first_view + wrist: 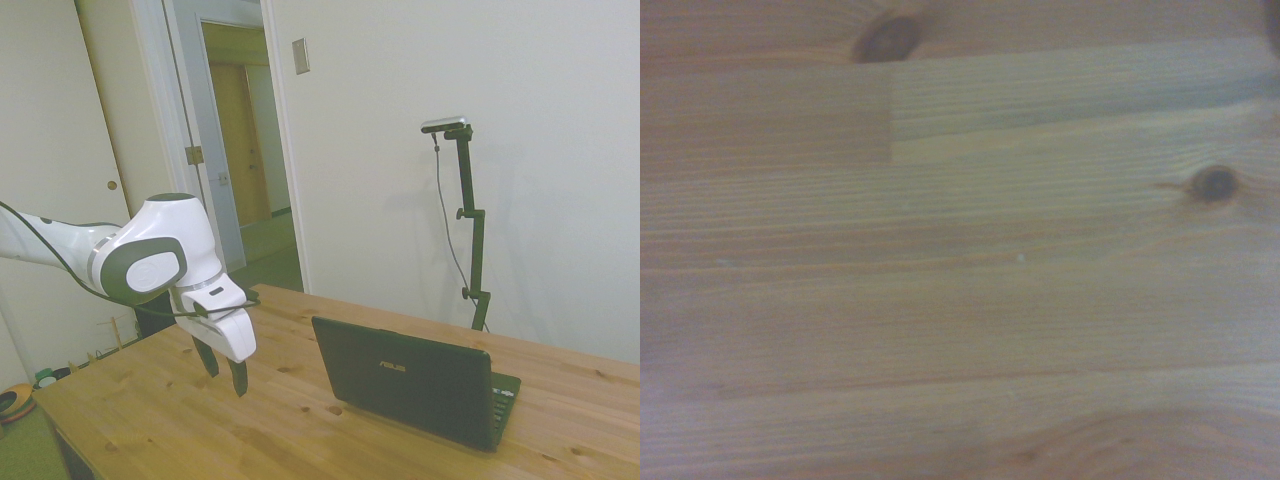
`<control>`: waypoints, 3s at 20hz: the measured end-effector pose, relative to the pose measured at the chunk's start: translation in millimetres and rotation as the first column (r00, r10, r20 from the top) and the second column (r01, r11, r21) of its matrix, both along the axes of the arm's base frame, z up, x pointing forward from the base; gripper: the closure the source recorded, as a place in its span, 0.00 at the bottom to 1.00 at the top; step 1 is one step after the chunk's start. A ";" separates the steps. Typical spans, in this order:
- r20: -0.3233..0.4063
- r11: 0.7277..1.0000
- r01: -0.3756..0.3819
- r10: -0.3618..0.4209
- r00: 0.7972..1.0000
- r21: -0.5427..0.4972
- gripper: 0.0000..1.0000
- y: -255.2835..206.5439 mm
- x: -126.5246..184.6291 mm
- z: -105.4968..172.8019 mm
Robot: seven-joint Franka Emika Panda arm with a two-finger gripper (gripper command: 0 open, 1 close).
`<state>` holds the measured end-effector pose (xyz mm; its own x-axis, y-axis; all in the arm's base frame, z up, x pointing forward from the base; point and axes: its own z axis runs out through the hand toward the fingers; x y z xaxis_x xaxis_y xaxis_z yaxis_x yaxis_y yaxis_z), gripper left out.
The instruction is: Close the laptop
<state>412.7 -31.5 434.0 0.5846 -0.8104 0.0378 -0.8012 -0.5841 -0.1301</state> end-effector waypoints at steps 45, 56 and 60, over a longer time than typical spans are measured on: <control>0.047 0.992 0.105 -0.102 0.994 -0.072 1.00 -238.2 124.1 107.3; 0.046 0.990 0.100 -0.096 0.994 -0.103 1.00 -240.4 207.1 117.5; 0.012 0.990 0.089 -0.088 0.996 -0.112 1.00 -241.6 235.7 100.1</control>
<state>648.4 -273.2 534.1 0.5101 -0.8494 0.1356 -0.8497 -0.5221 -0.0739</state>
